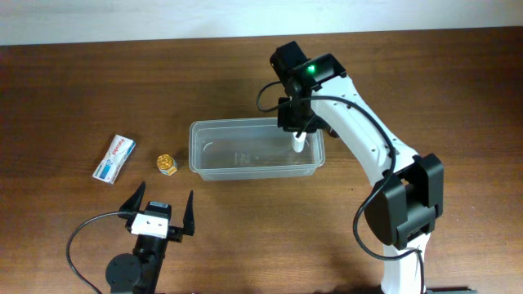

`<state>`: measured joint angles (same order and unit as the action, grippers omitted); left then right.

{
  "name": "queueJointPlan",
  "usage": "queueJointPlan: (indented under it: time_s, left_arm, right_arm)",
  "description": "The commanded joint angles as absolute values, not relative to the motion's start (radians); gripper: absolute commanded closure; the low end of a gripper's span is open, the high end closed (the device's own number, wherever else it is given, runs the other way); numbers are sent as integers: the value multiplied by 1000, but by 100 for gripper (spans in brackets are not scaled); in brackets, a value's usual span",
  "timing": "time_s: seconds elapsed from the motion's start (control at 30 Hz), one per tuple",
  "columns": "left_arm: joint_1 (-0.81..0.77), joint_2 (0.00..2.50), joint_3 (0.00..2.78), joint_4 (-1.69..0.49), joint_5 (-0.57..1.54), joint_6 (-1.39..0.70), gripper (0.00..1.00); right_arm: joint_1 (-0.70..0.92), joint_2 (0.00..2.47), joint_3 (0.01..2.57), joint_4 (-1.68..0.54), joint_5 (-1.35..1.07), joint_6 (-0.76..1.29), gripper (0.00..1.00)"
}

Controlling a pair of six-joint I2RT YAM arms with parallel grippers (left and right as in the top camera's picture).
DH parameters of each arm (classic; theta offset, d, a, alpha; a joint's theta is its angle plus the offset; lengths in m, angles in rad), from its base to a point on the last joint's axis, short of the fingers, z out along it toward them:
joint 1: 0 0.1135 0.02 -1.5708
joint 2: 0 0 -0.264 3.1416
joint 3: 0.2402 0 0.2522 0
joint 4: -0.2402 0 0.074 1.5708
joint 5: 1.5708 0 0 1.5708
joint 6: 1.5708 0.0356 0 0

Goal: Pack container
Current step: 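Lower the spray bottle into the container's right end and release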

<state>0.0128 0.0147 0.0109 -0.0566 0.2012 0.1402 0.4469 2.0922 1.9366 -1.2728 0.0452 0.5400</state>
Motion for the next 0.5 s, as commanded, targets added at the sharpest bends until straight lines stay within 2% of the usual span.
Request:
queueJointPlan:
  time_s: [0.0,0.47]
  left_arm:
    - [17,5,9,-63,194,155,0]
    - [17,5,9,-63,194,155,1]
  right_arm:
    - [451,2067,1909,-1253,65,559,86]
    - [451,2067,1840,-1188,87,559,85]
